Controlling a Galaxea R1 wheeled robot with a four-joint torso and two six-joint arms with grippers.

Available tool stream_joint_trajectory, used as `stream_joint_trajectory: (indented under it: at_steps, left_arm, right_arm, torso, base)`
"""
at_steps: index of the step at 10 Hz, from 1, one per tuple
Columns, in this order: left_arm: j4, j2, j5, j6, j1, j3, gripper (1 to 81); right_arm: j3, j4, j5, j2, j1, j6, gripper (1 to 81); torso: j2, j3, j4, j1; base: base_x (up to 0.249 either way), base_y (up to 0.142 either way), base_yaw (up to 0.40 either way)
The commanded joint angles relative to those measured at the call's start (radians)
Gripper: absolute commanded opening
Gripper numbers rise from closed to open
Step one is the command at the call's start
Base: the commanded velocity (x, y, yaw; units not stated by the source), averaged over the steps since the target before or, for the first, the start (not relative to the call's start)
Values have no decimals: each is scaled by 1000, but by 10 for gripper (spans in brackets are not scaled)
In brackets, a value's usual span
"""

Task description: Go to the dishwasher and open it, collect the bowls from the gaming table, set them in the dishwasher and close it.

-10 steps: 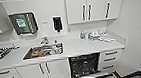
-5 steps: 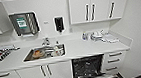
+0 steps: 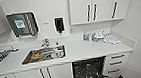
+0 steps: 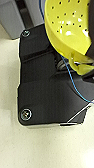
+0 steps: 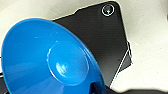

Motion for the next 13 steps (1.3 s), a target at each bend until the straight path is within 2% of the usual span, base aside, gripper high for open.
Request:
stream_joint_trajectory:
  at_steps: [1, 13]
  left_arm:
    - [-2, -13, 44, -2, -31, 6, 10]
    - [-2, -13, 44, -2, -31, 6, 10]
  right_arm:
    - [-2, -7, -43, -10, 36, -3, 10]
    - [-2, -7, -43, -8, 35, -3, 10]
  torso:
    - [0, 0, 0, 1]
    - [0, 0, 0, 1]
  base:
    - [123, 0, 0]
    - [122, 0, 0]
